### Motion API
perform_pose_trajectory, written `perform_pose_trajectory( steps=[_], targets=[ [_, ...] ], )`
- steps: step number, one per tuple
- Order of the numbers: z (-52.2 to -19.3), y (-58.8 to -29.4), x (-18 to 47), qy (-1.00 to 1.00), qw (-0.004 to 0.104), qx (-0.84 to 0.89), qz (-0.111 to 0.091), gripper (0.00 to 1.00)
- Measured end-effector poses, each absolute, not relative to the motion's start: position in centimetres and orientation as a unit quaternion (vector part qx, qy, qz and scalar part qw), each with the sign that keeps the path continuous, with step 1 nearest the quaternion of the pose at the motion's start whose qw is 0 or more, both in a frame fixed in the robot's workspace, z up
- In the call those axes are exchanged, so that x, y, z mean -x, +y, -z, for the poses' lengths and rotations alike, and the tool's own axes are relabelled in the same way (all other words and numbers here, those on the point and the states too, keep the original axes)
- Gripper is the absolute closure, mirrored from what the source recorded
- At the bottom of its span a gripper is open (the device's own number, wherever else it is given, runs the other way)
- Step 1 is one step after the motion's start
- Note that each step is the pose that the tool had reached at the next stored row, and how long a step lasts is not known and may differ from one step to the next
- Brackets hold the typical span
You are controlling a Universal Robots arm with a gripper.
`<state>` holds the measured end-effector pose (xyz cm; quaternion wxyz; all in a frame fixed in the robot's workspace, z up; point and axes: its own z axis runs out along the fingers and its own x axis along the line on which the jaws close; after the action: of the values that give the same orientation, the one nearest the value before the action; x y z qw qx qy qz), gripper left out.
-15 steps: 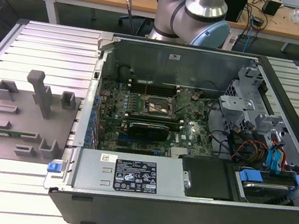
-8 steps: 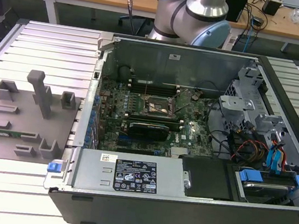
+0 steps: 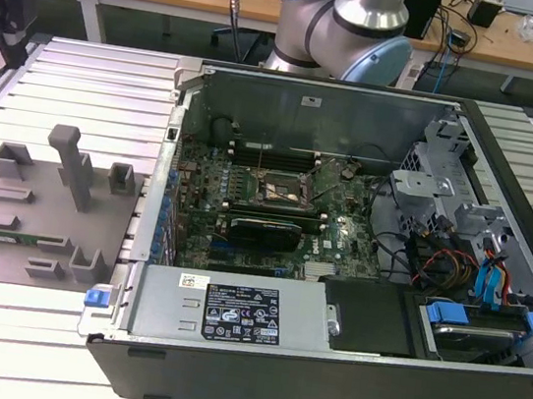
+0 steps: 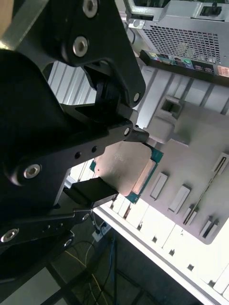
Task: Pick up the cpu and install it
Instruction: 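Pick up the cpu and move it towards the insertion slot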
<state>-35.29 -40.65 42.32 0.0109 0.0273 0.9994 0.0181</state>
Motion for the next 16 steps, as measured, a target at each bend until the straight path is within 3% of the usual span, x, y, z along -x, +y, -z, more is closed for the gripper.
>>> perform_pose_trajectory(
  steps=[16],
  targets=[
    [-42.3,-40.6,31.4,0.999,0.011,-0.027,-0.018,0.46]
  ],
)
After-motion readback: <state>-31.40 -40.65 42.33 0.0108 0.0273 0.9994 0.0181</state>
